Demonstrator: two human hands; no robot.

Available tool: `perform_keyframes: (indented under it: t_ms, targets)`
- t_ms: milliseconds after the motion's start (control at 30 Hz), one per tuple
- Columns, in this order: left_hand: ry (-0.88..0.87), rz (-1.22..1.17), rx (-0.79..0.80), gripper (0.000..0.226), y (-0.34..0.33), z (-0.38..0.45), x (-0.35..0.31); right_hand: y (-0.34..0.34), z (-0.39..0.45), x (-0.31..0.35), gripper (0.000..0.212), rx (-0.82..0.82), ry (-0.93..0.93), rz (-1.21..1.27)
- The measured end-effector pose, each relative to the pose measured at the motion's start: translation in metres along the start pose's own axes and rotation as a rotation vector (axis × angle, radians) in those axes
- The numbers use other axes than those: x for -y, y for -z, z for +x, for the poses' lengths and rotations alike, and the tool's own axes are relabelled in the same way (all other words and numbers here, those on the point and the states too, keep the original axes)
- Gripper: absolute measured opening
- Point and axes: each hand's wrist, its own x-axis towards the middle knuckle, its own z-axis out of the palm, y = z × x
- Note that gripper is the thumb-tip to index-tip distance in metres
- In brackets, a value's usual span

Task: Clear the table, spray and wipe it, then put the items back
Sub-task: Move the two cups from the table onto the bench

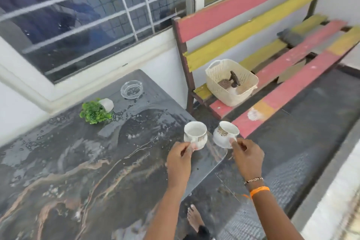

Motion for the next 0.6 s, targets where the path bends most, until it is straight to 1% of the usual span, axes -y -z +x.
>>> perform_keyframes:
  t_ms: [200, 333, 500, 600]
  targets:
    - [0.001, 0.014, 0.186, 0.011, -0.078, 0.046, -0.018, 0.031, 0.053, -0.031, 0.032, -0.045, -0.101, -0.083]
    - [-0.04, 0.125, 0.307, 0.017, -0.119, 0.073, -0.021, 0.041, 0.097, -0.053, 0.031, -0.032, -0.193, -0.106]
    - [-0.006, 0.228, 0.348, 0.021, -0.178, 0.1, -0.017, 0.045, 0.155, -0.085, 0.025, 0.031, -0.303, -0.146]
    - [0.041, 0.298, 0.348, 0.028, -0.222, 0.118, -0.01, 0.044, 0.194, -0.111, 0.022, 0.108, -0.351, -0.146]
